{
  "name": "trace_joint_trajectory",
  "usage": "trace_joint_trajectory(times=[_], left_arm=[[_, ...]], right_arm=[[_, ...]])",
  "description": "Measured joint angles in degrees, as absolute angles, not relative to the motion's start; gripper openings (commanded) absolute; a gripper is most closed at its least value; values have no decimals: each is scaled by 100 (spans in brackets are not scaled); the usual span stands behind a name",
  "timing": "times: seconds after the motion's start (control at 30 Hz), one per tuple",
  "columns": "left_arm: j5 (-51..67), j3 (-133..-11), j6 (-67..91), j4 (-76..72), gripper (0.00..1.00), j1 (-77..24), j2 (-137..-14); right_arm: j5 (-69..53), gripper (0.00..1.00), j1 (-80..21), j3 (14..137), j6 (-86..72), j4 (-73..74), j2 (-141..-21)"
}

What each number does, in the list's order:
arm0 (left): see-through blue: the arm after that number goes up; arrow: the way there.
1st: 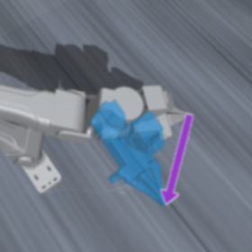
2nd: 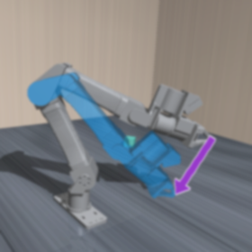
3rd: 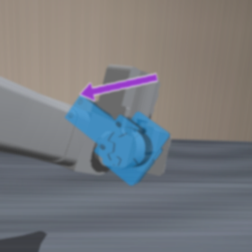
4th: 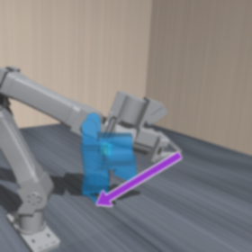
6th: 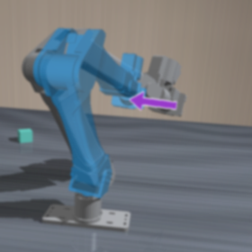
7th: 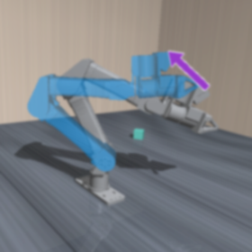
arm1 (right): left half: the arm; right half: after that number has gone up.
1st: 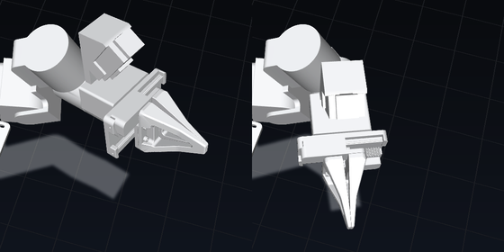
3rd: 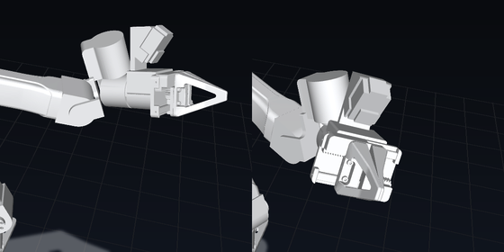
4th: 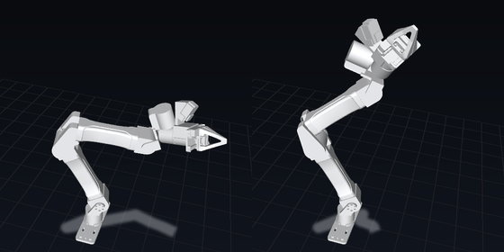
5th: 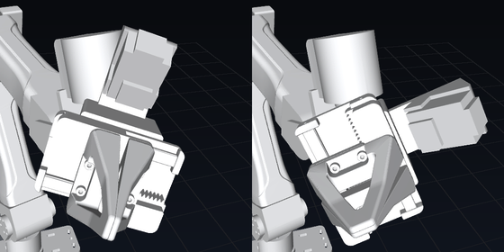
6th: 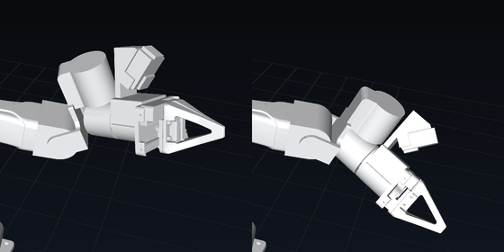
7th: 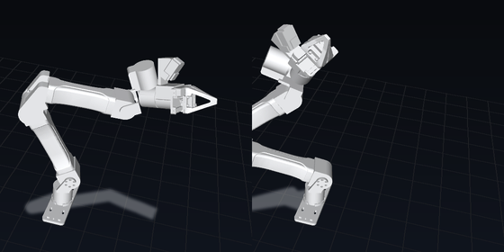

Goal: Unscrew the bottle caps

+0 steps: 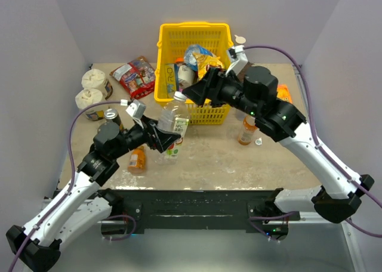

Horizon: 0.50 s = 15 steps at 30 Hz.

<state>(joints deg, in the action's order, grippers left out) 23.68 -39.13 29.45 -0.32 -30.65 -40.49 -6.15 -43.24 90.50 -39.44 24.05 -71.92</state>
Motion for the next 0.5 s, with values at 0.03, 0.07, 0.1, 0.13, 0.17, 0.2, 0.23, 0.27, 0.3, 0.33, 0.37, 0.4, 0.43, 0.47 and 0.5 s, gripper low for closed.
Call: trace_joint_trajectory(times=[0.03,0.07,0.1,0.13,0.17,0.2,0.23,0.27,0.3,0.33,0.37,0.4,0.43,0.47,0.5], left_arm=[[2191,-3944,2902,82,27,-3190,-4069],[2010,-3968,2862,193,27,-3334,-4080],[1879,-3983,2825,263,27,-3448,-4086],[1743,-3997,2786,329,27,-3579,-4095],[1608,-4010,2773,408,27,-3697,-4104],[1522,-4012,2755,464,27,-3756,-4108],[1450,-4014,2740,510,27,-3791,-4108],[1358,-4016,2735,556,27,-3811,-4108],[1267,-4016,2731,585,27,-3833,-4108],[1214,-4016,2729,600,27,-3837,-4106],[1155,-4018,2724,620,27,-3841,-4101],[1116,-4018,2720,646,27,-3841,-4099],[1083,-4018,2720,668,27,-3846,-4097],[1055,-4018,2718,694,27,-3852,-4097],[1031,-4018,2718,711,27,-3863,-4097]], right_arm=[[-486,76,-4427,9111,-3999,2458,-7269],[-340,75,-4547,9172,-4062,2523,-7360],[-215,75,-4663,9227,-4130,2609,-7456],[-89,75,-4753,9277,-4195,2694,-7548],[32,74,-4836,9325,-4254,2783,-7638],[163,74,-4899,9373,-4307,2888,-7734],[266,74,-4952,9404,-4338,2967,-7797],[397,74,-5013,9443,-4379,3074,-7867],[543,73,-5068,9498,-4418,3212,-7953],[624,73,-5096,9524,-4445,3280,-7994],[738,73,-5140,9557,-4473,3371,-8034],[814,73,-5162,9564,-4499,3411,-8044],[884,73,-5194,9572,-4528,3474,-8051],[961,73,-5223,9579,-4550,3529,-8051],[1000,73,-5236,9588,-4567,3557,-8049]])
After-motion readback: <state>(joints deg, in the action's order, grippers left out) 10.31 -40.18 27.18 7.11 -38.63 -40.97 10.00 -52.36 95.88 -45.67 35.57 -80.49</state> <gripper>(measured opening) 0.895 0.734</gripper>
